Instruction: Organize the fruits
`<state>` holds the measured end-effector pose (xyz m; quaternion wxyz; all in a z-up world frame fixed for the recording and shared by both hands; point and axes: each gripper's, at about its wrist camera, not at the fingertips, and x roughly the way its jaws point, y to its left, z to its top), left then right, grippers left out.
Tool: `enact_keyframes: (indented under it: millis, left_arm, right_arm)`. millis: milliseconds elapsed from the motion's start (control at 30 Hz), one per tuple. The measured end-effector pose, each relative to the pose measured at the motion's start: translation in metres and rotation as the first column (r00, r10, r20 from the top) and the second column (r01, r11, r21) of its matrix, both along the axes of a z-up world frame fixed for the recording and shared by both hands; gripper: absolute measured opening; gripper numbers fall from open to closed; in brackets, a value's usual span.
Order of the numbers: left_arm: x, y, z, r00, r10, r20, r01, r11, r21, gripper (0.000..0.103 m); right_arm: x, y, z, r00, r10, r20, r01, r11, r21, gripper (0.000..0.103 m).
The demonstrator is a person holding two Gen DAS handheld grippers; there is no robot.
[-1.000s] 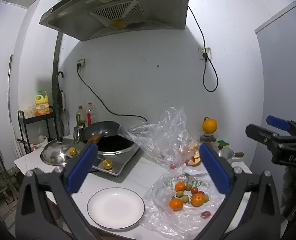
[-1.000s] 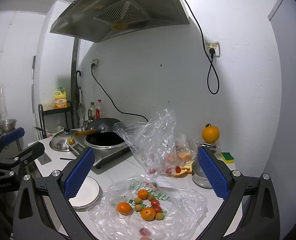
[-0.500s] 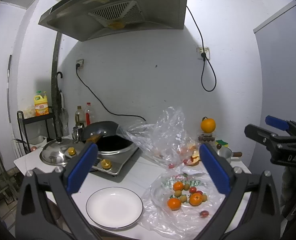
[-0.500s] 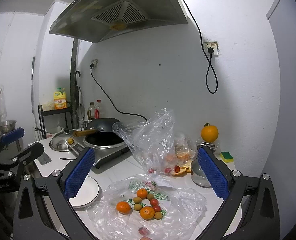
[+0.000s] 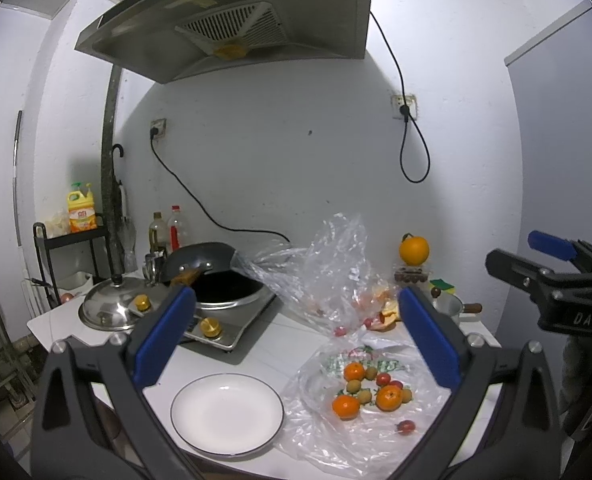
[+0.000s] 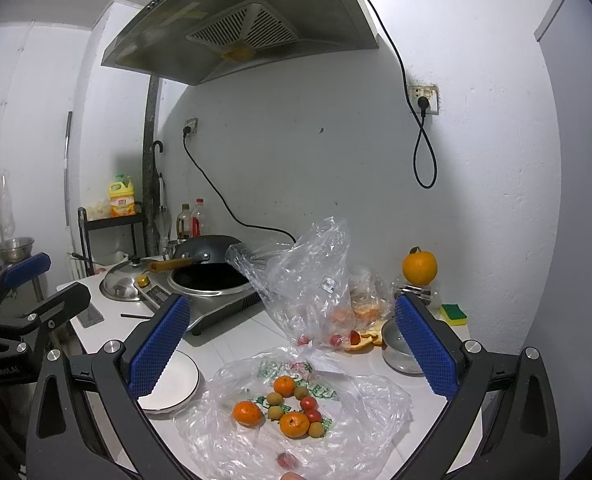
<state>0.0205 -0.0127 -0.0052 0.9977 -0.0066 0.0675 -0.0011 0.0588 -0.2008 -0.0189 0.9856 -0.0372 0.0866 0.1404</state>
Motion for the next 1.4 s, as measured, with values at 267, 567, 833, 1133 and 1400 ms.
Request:
enact_keyframes:
  millis: [267,567,833,1133,1400]
  left_arm:
    - [0.0,0.001,-0.001,1.0,-0.001,-0.001,0.001,1.0,-0.002,0.103]
    - [0.014,-0.011,0.0,0.999,-0.009,-0.038,0.009,1.0,0.011,0.103]
    - [0.057,-0.029,-0.029,0.979,-0.022,-0.201,0.025,1.0,0.013,0.103]
    - [0.094,-0.054,-0.072,0.941,-0.011,-0.338,0.017,1.0,0.016,0.103]
    - [0.113,-0.069,-0.104,0.905,0.021,-0.424,-0.005,0.999,0.04,0.103]
  right_arm:
    - [-0.001,0.001,0.0,1.0,-0.001,0.001,0.001,1.0,0.0,0.103]
    - [0.001,-0.003,-0.002,1.0,0.001,-0.006,-0.001,1.0,0.002,0.103]
    - [0.019,-0.023,-0.023,0.998,-0.008,-0.07,0.007,1.0,-0.01,0.103]
    - [0.045,-0.043,-0.058,0.987,-0.006,-0.163,-0.001,0.999,-0.043,0.103]
    - [0.065,-0.055,-0.08,0.975,0.032,-0.221,-0.045,0.997,-0.056,0.103]
